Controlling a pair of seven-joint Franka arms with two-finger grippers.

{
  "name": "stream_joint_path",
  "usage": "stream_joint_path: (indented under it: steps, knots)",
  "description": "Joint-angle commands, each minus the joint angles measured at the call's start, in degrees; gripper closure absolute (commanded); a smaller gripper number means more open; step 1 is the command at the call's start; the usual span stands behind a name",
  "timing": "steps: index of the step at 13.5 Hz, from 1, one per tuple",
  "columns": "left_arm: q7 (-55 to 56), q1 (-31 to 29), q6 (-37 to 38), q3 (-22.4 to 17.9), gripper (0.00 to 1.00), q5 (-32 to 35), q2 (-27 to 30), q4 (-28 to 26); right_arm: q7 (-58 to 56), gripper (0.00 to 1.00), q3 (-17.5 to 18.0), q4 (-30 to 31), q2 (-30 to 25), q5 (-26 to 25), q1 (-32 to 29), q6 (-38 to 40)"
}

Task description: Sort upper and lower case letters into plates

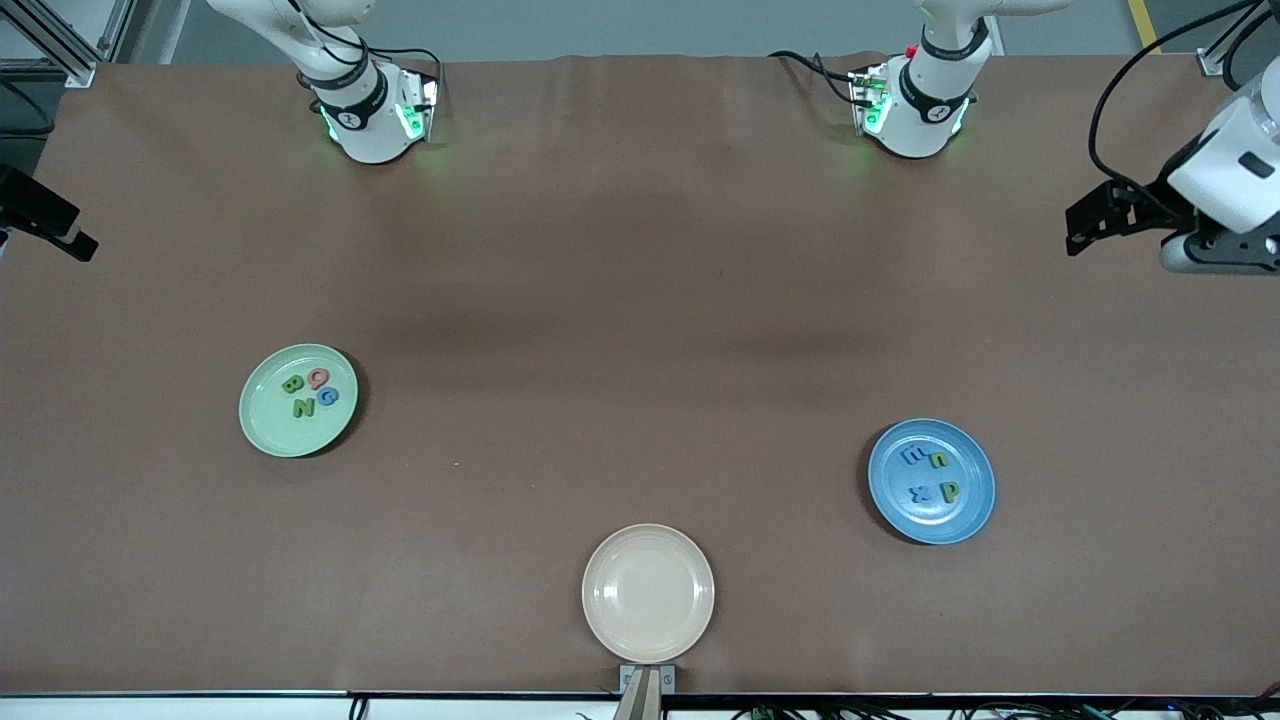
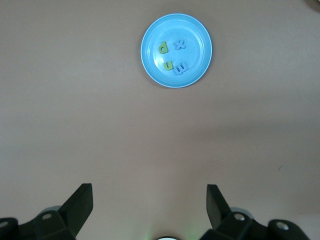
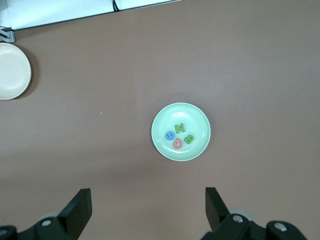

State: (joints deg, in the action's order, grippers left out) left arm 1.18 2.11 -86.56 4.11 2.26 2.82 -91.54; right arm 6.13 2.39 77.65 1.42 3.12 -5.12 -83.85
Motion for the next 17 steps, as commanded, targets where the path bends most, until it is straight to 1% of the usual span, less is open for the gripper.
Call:
stream_joint_path:
  steps: [1, 7, 11, 17]
  knots:
    - [-0.3, 0.5, -1.0, -0.5, 0.0, -1.0, 2.7, -2.6, -0.3, 0.0, 0.5, 0.5, -0.8, -0.9, -0.6, -0.3]
    - [-0.6, 0.2, -0.5, -0.2, 0.0, -2.2, 2.5, -1.3, -0.4, 0.0, 0.5, 0.5, -0.8, -0.9, -0.6, -0.8]
    - [0.1, 0.6, -0.6, -0.2, 0.0, -2.1, 1.0, 1.6, -0.5, 0.0, 0.5, 0.4, -0.8, -0.9, -0.6, -0.8]
    - [0.0, 0.4, -0.6, -0.1, 0.0, -2.1, 0.9, 1.7, -0.5, 0.0, 0.5, 0.5, -0.8, -0.9, -0.6, -0.8]
